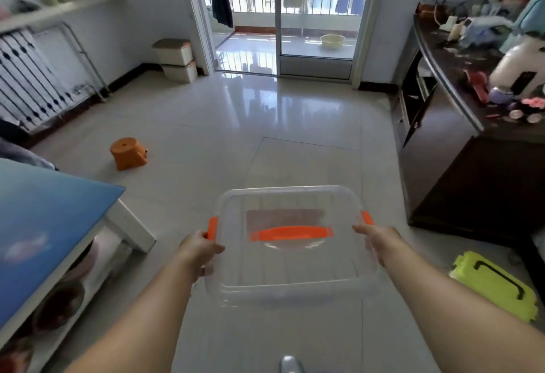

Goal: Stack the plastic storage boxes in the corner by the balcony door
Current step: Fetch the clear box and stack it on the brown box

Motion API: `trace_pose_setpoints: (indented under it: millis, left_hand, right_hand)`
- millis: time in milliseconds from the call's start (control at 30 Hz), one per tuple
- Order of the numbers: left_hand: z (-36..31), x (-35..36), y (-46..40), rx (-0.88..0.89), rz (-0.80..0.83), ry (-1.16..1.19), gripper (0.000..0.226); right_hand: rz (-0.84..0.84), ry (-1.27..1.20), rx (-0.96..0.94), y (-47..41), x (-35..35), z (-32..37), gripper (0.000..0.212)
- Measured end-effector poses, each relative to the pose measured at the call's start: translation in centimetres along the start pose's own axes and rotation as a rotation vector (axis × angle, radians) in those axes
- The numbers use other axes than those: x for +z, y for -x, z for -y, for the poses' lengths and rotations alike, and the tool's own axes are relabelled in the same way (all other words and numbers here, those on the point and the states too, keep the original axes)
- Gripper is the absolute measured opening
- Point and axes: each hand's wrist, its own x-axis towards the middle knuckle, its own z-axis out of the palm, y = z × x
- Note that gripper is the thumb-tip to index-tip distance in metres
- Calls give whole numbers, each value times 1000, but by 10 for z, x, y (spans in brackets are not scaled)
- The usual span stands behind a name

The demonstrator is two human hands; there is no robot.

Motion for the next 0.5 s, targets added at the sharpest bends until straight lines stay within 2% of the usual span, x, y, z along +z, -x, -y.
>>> trace_pose_setpoints:
  millis: [133, 333, 500]
  left_hand:
    - [-42, -42, -58, -6, -61, 59, 27]
    - [-91, -113, -172, -49, -142, 56, 34]
    - [-146, -176, -276, -76, -146, 76, 34]
  right_hand:
    - [32, 35, -79, -33, 72, 63, 30]
    - [129, 63, -91, -94, 204, 151, 40]
    - [126, 99, -86, -147, 314, 215, 42]
